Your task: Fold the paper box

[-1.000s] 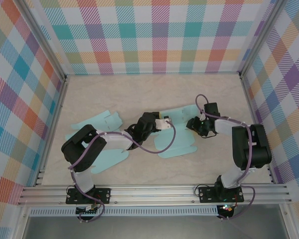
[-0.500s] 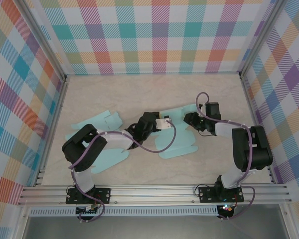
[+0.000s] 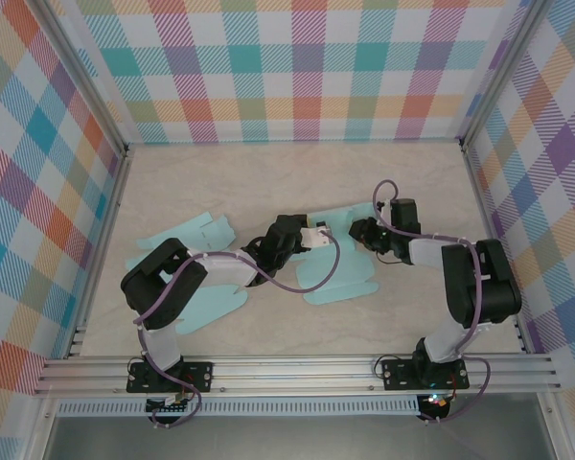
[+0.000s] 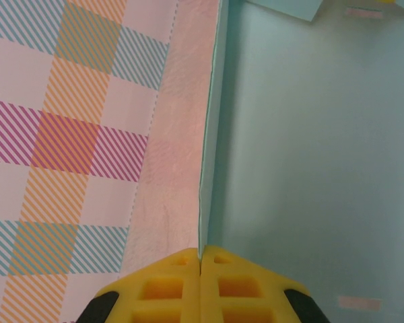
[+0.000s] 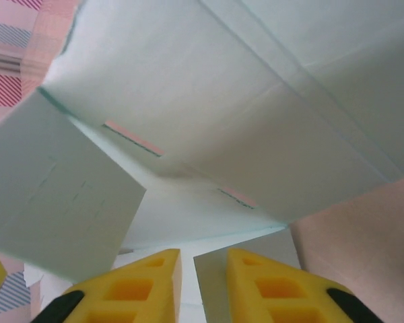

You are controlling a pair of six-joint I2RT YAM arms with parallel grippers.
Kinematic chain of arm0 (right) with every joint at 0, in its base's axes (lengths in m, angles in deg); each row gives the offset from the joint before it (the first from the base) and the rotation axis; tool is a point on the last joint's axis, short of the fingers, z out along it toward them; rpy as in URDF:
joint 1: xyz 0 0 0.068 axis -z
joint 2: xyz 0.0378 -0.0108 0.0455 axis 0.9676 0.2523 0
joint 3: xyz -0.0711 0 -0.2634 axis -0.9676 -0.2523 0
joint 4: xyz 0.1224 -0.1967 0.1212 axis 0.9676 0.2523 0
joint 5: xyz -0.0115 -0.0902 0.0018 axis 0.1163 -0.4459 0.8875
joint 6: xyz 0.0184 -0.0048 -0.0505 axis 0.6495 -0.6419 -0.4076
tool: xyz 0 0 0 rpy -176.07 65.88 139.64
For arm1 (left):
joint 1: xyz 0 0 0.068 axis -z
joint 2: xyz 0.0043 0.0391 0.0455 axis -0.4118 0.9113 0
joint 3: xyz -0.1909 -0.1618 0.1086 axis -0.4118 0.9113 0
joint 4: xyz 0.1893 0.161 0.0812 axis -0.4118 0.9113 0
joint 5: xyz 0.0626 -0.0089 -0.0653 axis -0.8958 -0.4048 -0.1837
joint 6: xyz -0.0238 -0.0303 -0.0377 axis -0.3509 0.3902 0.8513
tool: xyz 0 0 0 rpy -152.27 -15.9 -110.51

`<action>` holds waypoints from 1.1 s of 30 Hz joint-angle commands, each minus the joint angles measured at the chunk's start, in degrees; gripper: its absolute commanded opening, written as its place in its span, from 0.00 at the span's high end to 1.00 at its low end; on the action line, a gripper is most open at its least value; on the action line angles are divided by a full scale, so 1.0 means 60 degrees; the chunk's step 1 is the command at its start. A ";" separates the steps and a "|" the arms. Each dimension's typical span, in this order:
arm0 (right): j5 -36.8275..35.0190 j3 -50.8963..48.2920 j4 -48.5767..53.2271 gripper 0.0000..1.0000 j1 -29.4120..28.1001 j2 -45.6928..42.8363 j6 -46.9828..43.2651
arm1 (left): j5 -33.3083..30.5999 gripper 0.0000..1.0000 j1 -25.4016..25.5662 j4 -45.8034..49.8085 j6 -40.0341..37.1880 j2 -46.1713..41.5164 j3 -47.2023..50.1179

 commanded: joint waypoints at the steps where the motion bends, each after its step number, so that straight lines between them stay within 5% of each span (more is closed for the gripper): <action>1: 0.0283 -0.0061 -0.0331 0.80 -0.0073 0.0285 0.0240 | -0.0099 1.00 -0.0012 -0.0212 -0.0178 0.0167 -0.0179; 9: 0.0712 0.0117 0.0587 0.75 0.0307 -0.0632 0.0019 | -0.0170 1.00 0.0030 -0.0861 -0.0520 0.0039 0.0054; 20: 0.0695 0.1039 0.3305 0.65 0.2097 -0.2626 -0.1520 | -0.0394 1.00 0.0124 -0.2273 -0.2369 0.0514 0.0528; 33: 0.0957 0.4837 0.4904 0.66 0.3207 0.0977 -0.3098 | -0.0637 1.00 0.0362 -0.3903 -0.3873 0.1249 0.0694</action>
